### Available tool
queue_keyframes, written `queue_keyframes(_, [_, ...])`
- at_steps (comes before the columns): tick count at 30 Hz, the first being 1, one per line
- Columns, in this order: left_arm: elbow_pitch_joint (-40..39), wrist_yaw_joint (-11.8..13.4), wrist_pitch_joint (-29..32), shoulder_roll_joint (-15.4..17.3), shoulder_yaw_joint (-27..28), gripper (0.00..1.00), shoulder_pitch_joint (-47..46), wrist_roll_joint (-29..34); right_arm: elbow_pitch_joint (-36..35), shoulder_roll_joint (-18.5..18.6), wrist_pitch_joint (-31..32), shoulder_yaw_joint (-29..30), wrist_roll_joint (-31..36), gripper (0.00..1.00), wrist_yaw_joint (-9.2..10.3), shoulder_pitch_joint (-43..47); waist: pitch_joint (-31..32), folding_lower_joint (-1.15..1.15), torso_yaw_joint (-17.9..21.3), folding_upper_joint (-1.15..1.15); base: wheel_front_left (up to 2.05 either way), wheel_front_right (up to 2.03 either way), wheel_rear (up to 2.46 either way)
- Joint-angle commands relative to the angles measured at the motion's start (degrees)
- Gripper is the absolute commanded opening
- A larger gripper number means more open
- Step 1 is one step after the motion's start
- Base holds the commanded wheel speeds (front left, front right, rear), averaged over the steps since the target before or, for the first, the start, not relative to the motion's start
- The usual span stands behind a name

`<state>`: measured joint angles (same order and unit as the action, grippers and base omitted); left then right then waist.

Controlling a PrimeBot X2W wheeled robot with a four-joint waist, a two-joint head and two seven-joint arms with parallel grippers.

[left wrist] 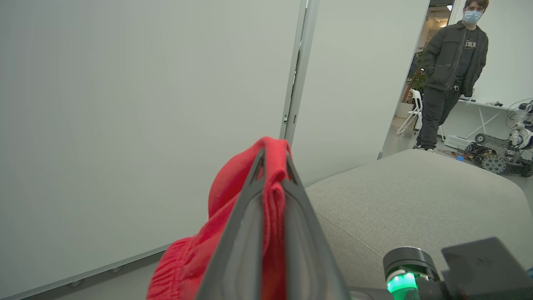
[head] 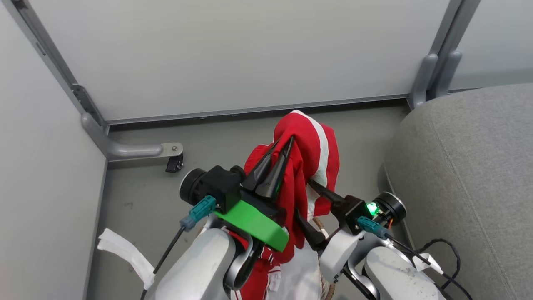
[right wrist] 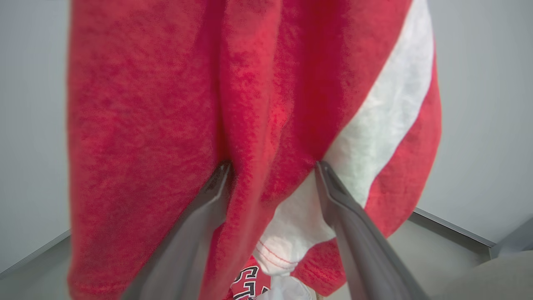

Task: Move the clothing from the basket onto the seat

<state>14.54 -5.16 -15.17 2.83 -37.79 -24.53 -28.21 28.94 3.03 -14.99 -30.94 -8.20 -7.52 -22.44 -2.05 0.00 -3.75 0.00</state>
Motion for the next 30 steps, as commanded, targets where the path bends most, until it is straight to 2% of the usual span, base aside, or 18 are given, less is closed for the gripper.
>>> queue_keyframes(1, [-0.4, 0.1, 0.0, 0.1, -0.5, 0.00, -1.1, -0.3, 0.5, -0.1, -0.3, -0.5, -0.8, 1.00, 0.06, -1.0, -0.2, 0.00, -1.8, 0.00, 0.00, 0.00, 0.00])
queue_keyframes(4, [-0.6, 0.3, 0.0, 0.1, -1.9, 0.00, -1.3, -1.0, 1.9, 0.1, -0.3, -1.7, -2.6, 0.74, 0.06, -1.7, -0.3, 0.00, -2.8, 0.00, 0.00, 0.00, 0.00])
queue_keyframes(6, [-0.7, 0.4, 0.0, 0.1, -2.4, 0.00, -1.4, -1.2, 2.5, 0.1, -0.3, -2.3, -3.8, 0.00, 0.06, -1.9, -0.3, 0.00, -3.3, 0.00, 0.00, 0.00, 0.00])
queue_keyframes(18, [-0.7, 1.0, 0.0, 0.1, -2.4, 0.00, -0.9, -1.6, 7.4, 0.1, -0.2, -4.6, -7.1, 0.00, 0.06, 0.6, 0.2, 0.00, -3.2, 0.00, 0.00, 0.00, 0.00])
queue_keyframes(26, [-0.9, 1.1, 0.0, 0.1, -1.7, 0.00, -0.3, -0.7, 6.9, 0.1, -0.2, -4.1, -7.5, 0.00, 0.06, 0.4, 0.3, 0.00, -1.7, 0.00, 0.00, 0.00, 0.00])
queue_keyframes(27, [-0.7, 1.2, 0.0, 0.1, -1.6, 0.26, -0.1, -0.8, 6.3, 0.1, -0.2, -3.8, -7.5, 0.00, 0.06, 0.4, 0.2, 0.00, -1.2, 0.00, 0.00, 0.00, 0.00])
queue_keyframes(28, [-0.1, 1.2, 0.0, 0.1, -1.7, 0.57, 0.2, -0.8, 5.7, 0.1, -0.2, -3.5, -7.7, 0.00, 0.06, 0.6, 0.1, 0.00, -0.6, 0.00, 0.00, 0.00, 0.00])
queue_keyframes(29, [0.1, 1.3, 0.0, 0.1, -1.5, 1.00, 0.1, -0.4, 5.0, 0.1, -0.2, -3.3, -7.9, 0.00, 0.06, 0.8, -0.1, 0.00, 0.3, 0.00, 0.00, 0.00, 0.00])
queue_keyframes(30, [0.3, 1.6, 0.0, 0.1, -1.2, 1.00, 0.1, -0.2, 4.3, 0.1, -0.2, -3.1, -8.1, 0.00, 0.06, 1.0, -0.3, 0.00, 1.2, 0.00, 0.00, 0.00, 0.00])
